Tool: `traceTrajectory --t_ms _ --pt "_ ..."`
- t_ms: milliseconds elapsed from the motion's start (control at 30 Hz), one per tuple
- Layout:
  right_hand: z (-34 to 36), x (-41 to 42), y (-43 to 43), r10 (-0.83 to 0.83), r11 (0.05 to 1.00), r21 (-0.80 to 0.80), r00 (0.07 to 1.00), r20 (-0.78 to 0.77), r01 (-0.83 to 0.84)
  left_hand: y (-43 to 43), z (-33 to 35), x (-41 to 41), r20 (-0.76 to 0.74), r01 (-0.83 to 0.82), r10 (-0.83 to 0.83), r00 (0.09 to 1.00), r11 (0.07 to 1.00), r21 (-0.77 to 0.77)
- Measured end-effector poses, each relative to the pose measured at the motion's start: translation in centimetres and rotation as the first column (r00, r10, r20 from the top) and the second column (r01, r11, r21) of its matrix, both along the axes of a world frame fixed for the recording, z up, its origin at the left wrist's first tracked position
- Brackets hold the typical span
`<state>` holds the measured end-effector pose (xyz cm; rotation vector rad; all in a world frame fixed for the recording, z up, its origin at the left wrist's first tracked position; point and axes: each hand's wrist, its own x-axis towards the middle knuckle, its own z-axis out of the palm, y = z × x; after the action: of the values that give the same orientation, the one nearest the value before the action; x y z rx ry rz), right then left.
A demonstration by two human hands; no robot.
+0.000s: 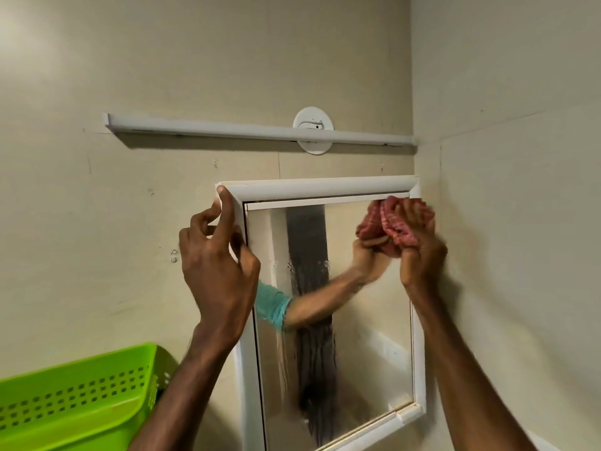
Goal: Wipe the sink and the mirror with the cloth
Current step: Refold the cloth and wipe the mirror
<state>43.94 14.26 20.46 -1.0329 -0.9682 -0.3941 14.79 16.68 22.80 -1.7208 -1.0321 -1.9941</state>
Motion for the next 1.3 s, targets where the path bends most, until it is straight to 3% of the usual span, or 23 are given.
traceTrajectory --t_ms 100,167,233,267,333,400,433,500,567,667,767,833,967,1033,1133,1200,1300 --pt "-0.3 -6.0 1.4 0.116 0.990 0.080 0.993 -0.032 -0.113 0.1 0.0 0.0 -0.007 -0.020 0.020 1.000 1.000 -0.007" --pt "-1.0 -12.1 1.5 0.124 0.984 0.100 0.964 0.235 -0.151 0.2 0.0 -0.1 -0.014 -0.001 0.001 1.000 1.000 -0.011" --pt "-1.8 -16.2 1.4 0.123 0.988 0.007 0.816 0.565 -0.153 0.3 0.2 -0.4 0.001 0.050 -0.050 0.999 0.999 -0.007" --pt "-1.7 -17.0 1.5 0.144 0.986 -0.024 0.755 0.640 -0.168 0.4 0.2 -0.6 0.011 0.085 -0.085 0.996 0.996 -0.014" --pt "-1.3 -15.6 1.4 0.151 0.986 -0.050 0.719 0.678 -0.159 0.3 0.1 -0.9 0.000 0.136 -0.136 0.991 0.990 -0.023" --pt "-1.6 -12.4 0.9 0.133 0.991 -0.072 0.765 0.630 -0.113 0.1 0.0 -1.1 -0.025 0.141 -0.142 0.990 0.990 -0.029" --pt "-1.6 -10.2 0.4 0.125 0.992 -0.062 0.840 0.528 -0.109 0.1 -0.1 -1.2 -0.040 0.131 -0.133 0.990 0.991 -0.037" --pt "-1.2 -6.3 -0.8 0.136 0.991 -0.004 0.975 0.177 -0.137 0.0 -0.2 -1.1 -0.067 0.091 -0.093 0.993 0.995 -0.038" --pt "-1.5 -4.4 -1.1 0.088 0.996 0.008 0.994 -0.066 -0.088 0.0 -0.2 -0.9 -0.077 0.046 -0.049 0.996 0.998 -0.049" --pt "-2.7 -6.4 -0.4 0.042 0.999 0.004 0.997 -0.058 -0.042 -0.2 -0.2 -0.7 -0.087 -0.009 0.005 0.996 0.999 -0.049" --pt "-4.5 -12.7 -0.2 0.093 0.996 -0.027 0.969 0.230 -0.089 -0.3 -0.3 -0.5 -0.075 -0.016 0.013 0.997 0.999 -0.038" --pt "-6.1 -16.4 0.1 0.137 0.990 -0.087 0.848 0.512 -0.107 -0.4 -0.5 -0.3 -0.053 0.009 -0.010 0.999 1.000 -0.023" --pt "-7.2 -15.2 0.6 0.158 0.987 -0.126 0.693 0.704 -0.097 -0.7 -1.8 0.1 -0.027 0.072 -0.073 0.997 0.997 -0.023" --pt "-7.6 -11.3 0.2 0.109 0.990 -0.139 0.752 0.650 -0.023 -0.5 -2.8 0.1 -0.051 0.080 -0.082 0.995 0.996 -0.034" --pt "-8.2 -4.3 -1.2 0.039 0.996 -0.082 0.979 0.202 -0.023 -0.1 -3.5 -0.2 -0.088 0.080 -0.084 0.993 0.996 -0.048" --pt "-8.4 -1.8 -1.7 -0.049 0.997 -0.064 0.999 -0.022 0.047 0.0 -3.5 0.0 -0.087 0.074 -0.080 0.993 0.995 -0.066" --pt "-8.2 -3.6 -1.4 -0.042 0.999 -0.029 0.997 -0.072 0.040 -0.2 -3.5 0.7 -0.054 0.075 -0.079 0.995 0.994 -0.079"
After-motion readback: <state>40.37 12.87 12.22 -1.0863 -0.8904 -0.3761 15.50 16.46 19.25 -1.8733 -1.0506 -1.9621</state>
